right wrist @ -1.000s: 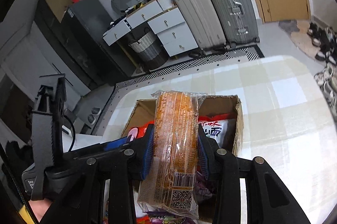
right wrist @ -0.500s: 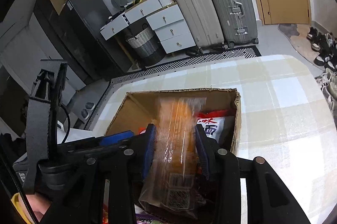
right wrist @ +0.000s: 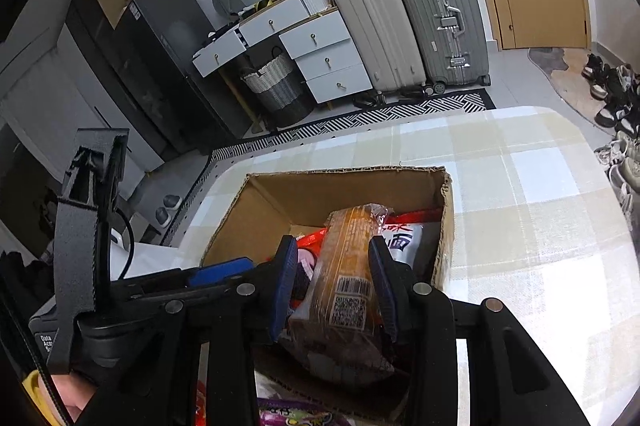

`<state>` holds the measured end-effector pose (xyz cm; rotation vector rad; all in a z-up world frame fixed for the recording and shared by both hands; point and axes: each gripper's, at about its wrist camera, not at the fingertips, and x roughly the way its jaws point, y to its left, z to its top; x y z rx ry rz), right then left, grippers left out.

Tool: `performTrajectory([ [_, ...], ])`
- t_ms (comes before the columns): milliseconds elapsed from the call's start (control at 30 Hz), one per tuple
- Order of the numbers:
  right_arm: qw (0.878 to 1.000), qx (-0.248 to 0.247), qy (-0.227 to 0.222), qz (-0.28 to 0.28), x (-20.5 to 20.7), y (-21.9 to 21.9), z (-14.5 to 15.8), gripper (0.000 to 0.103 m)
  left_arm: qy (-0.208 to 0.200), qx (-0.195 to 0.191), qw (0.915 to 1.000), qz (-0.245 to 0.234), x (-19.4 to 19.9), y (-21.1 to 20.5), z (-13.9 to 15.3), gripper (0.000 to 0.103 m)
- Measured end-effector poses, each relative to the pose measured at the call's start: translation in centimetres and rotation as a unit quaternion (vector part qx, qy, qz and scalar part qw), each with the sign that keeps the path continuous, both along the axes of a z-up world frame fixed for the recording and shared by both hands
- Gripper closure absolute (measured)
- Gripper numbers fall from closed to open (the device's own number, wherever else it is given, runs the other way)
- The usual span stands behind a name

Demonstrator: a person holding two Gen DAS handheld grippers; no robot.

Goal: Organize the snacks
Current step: 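Lower both packs into the box and open both grippers, then withdraw both tools back toward the remaining snacks on the table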

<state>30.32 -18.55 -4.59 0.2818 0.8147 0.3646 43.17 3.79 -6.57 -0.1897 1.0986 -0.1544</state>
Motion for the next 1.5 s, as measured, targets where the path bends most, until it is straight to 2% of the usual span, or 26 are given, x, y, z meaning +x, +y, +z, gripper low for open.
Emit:
performTrajectory([
  [100, 1.000, -0.010, -0.005, 0.002, -0.7, 0.0, 0.6, 0.065, -0.003, 0.037, 0.9991, 0.021, -0.9, 0.0, 0.5, 0.057],
  [200, 1.000, -0.009, -0.009, 0.001, -1.7, -0.3, 1.6, 0.065, -0.008, 0.019, 0.9995, 0.022, -2.0, 0.2, 1.3, 0.057],
  [300, 1.000, -0.019, -0.017, 0.002, -3.0, -0.4, 2.8, 0.065, -0.019, 0.017, 0.9994, 0.024, -3.5, 0.1, 2.6, 0.057],
  [533, 0.999, -0.035, -0.035, 0.003, -7.2, -0.5, 5.6, 0.065, -0.063, 0.045, 0.9969, 0.019, -8.8, -0.6, 7.1, 0.054],
  [667, 0.997, -0.053, -0.049, 0.006, -10.3, -0.2, 7.1, 0.065, -0.105, 0.064, 0.9924, 0.010, -13.5, -1.6, 10.3, 0.051],
  [733, 0.997, -0.057, -0.058, 0.008, -12.2, -0.1, 7.8, 0.064, -0.124, 0.073, 0.9895, 0.012, -15.8, -2.2, 11.8, 0.042],
  [933, 0.994, -0.069, -0.083, 0.009, -18.1, 0.0, 9.8, 0.064, -0.161, 0.109, 0.9809, 0.015, -22.7, -3.2, 15.7, 0.041],
  [1067, 0.992, -0.072, -0.100, 0.014, -22.1, 0.2, 11.2, 0.064, -0.180, 0.102, 0.9779, 0.029, -27.0, -2.6, 17.7, 0.033],
  [1133, 0.991, -0.071, -0.108, 0.017, -24.0, 0.1, 11.9, 0.059, -0.189, 0.094, 0.9768, 0.038, -29.1, -2.0, 18.3, 0.026],
  [1500, 0.986, -0.068, -0.152, 0.029, -32.8, 1.0, 14.8, 0.054, -0.244, 0.093, 0.9642, 0.049, -41.4, 0.0, 22.2, 0.020],
])
